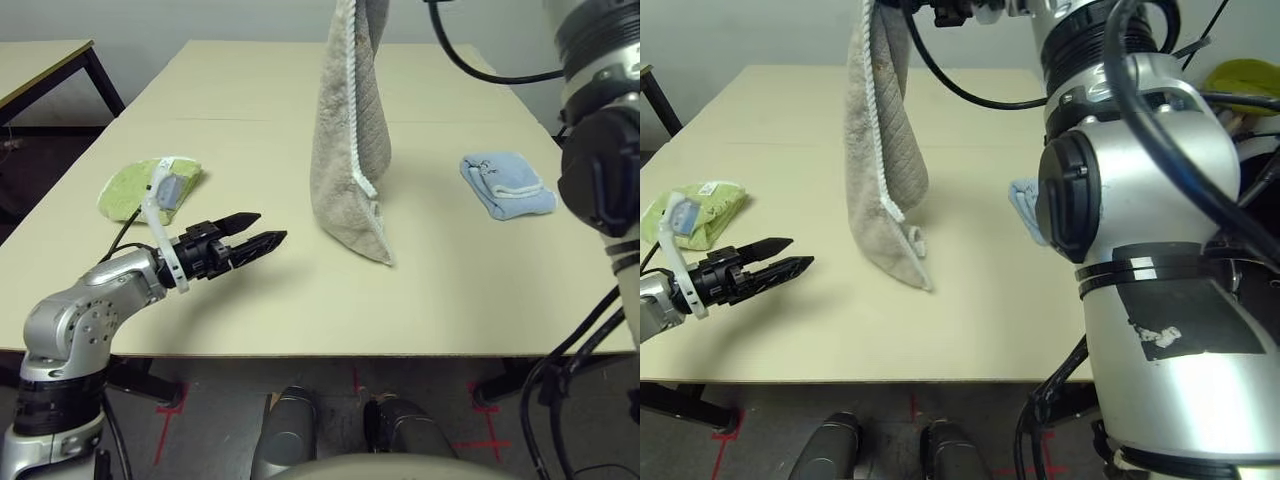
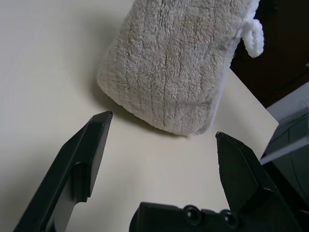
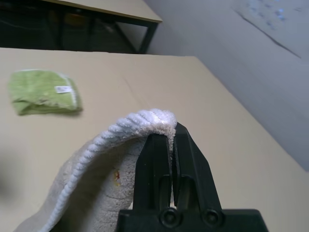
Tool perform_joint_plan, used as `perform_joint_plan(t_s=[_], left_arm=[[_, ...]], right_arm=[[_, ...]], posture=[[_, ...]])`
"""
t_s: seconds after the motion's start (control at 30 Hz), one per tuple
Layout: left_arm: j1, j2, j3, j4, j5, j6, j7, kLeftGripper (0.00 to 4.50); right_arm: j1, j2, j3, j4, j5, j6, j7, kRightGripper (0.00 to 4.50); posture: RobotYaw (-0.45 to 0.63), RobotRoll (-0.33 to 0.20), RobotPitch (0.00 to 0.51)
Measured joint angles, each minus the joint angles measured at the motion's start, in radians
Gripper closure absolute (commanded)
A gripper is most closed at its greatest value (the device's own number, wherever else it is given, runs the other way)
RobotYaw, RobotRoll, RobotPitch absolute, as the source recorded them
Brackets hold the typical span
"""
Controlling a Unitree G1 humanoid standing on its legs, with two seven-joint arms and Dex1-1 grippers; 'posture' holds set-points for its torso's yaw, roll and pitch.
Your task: Fold the towel and set it aside.
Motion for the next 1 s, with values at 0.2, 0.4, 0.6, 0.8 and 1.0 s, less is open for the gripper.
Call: perform_joint_plan(t_s=[0.2,0.4,0.6,0.8,1.0], left_arm=[[0.008,-0.032,-0.043,-0.057,-0.021,0.05,0.043,0.0],[0.008,-0.035,-0.045,-0.061,-0.029,0.061,0.06,0.0],[0.005,-0.046,-0.051,-0.061,-0.041,0.09,0.088,0.0],[-0.037,-0.136,-0.051,-0.063,-0.128,0.172,0.173,0.0],[-0.167,-0.284,-0.018,-0.054,-0.307,0.317,0.402,0.0]], right_arm=[[0.021,0.026,0.032,0.009,-0.057,-0.036,-0.13,4.46],[0.063,0.031,0.06,0.032,-0.108,-0.055,-0.238,4.46],[0.063,0.034,0.06,0.032,-0.109,-0.059,-0.269,4.46],[0.061,0.035,0.071,0.032,-0.143,-0.071,-0.343,4.46],[0.06,0.056,0.071,0.033,-0.148,-0.071,-0.37,4.46]], posture=[[0.24,0.0,0.079],[0.24,0.0,0.08],[0.24,0.0,0.086],[0.26,0.0,0.09],[0.26,0.0,0.096]])
